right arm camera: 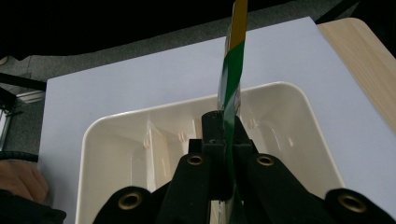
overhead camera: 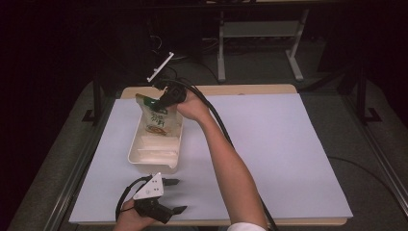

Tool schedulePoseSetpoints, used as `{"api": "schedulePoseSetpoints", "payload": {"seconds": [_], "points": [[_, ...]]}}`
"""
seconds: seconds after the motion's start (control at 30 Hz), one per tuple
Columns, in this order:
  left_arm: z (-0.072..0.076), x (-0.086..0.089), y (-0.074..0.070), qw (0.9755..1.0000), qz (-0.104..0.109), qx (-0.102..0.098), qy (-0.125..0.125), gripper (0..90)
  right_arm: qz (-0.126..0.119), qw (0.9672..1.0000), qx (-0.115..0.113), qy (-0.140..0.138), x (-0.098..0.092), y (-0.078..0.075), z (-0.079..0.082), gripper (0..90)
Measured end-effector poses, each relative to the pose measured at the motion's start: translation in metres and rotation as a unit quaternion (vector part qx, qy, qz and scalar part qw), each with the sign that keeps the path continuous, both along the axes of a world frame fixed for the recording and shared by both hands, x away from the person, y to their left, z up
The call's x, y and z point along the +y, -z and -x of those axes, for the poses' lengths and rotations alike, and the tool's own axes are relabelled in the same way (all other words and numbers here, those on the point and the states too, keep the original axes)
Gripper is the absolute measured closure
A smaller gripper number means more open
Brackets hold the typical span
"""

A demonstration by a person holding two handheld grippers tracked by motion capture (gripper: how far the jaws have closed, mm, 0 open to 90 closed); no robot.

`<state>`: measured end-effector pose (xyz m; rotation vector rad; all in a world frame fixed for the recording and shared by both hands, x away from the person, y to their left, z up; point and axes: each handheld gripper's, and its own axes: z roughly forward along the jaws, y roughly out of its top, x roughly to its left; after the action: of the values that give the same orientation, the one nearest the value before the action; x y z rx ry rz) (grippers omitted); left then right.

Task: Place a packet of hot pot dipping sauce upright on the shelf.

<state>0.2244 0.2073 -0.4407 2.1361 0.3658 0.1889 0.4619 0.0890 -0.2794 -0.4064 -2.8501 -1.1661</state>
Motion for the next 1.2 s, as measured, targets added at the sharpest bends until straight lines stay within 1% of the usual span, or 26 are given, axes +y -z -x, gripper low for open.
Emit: {"api": "schedulePoseSetpoints", "payload": {"seconds": [0.03, 0.1, 0.2, 0.27, 0.3, 0.4, 0.47, 0.57, 0.63, 0.67, 0.7, 0.73, 0.8, 0.83, 0.93, 1.07, 1.2], "points": [[0.000, 0.000, 0.000, 1.0000, -0.001, 0.000, 0.001, 15.2, 0.001, 1.0000, 0.004, -0.001, 0.001, 0.002, 0.000, 89.4], [0.000, 0.000, 0.000, 1.0000, -0.002, 0.000, 0.001, 15.2, 0.002, 1.0000, 0.004, -0.001, 0.002, 0.006, -0.001, 89.3], [0.000, 0.000, 0.000, 1.0000, 0.000, 0.001, 0.000, 15.2, 0.002, 0.9999, 0.013, 0.000, 0.002, 0.011, -0.003, 89.2], [0.000, 0.000, 0.000, 1.0000, 0.000, 0.001, 0.000, 15.2, 0.005, 0.9998, 0.021, 0.003, 0.002, 0.016, -0.005, 89.0], [0.000, 0.000, 0.000, 1.0000, 0.000, 0.000, 0.000, 15.2, 0.007, 0.9997, 0.022, 0.005, 0.002, 0.018, -0.006, 88.9], [0.000, 0.000, 0.000, 1.0000, 0.000, 0.001, 0.000, 15.2, 0.013, 0.9993, 0.036, 0.007, 0.002, 0.027, -0.010, 88.2], [-0.001, 0.000, 0.000, 1.0000, -0.001, 0.001, -0.001, 15.2, 0.009, 0.9987, 0.048, 0.010, 0.001, 0.031, -0.012, 88.0], [-0.001, 0.000, 0.000, 1.0000, -0.002, 0.000, 0.001, 15.2, 0.008, 0.9987, 0.049, 0.013, 0.002, 0.033, -0.013, 85.5], [-0.001, -0.001, 0.000, 1.0000, -0.003, 0.000, 0.001, 15.2, 0.009, 0.9987, 0.044, 0.024, 0.001, 0.032, -0.013, 79.0], [-0.001, -0.001, 0.000, 1.0000, -0.003, 0.000, 0.001, 15.2, 0.009, 0.9987, 0.044, 0.024, 0.001, 0.032, -0.013, 79.0], [0.000, -0.001, 0.000, 1.0000, -0.002, 0.000, 0.001, 15.2, 0.004, 0.9986, 0.041, 0.034, -0.003, 0.030, -0.014, 73.1], [0.000, -0.002, 0.000, 1.0000, -0.003, 0.000, 0.002, 15.2, 0.006, 0.9983, 0.038, 0.043, -0.005, 0.029, -0.015, 70.8], [0.000, -0.002, 0.000, 1.0000, -0.003, 0.000, 0.002, 15.2, 0.008, 0.9980, 0.037, 0.050, -0.010, 0.029, -0.015, 67.9], [0.000, -0.002, 0.001, 1.0000, -0.003, 0.000, 0.003, 15.2, 0.010, 0.9976, 0.037, 0.057, -0.013, 0.029, -0.014, 66.7], [0.000, -0.003, 0.001, 1.0000, -0.005, 0.000, 0.004, 15.2, 0.005, 0.9969, 0.040, 0.068, -0.023, 0.030, -0.015, 64.1], [0.000, -0.003, 0.001, 1.0000, -0.007, 0.000, 0.005, 15.2, 0.002, 0.9960, 0.042, 0.079, -0.034, 0.030, -0.014, 60.8], [0.000, -0.003, 0.001, 1.0000, -0.006, -0.001, 0.004, 15.2, -0.007, 0.9951, 0.046, 0.088, -0.044, 0.032, -0.013, 58.6]]}}
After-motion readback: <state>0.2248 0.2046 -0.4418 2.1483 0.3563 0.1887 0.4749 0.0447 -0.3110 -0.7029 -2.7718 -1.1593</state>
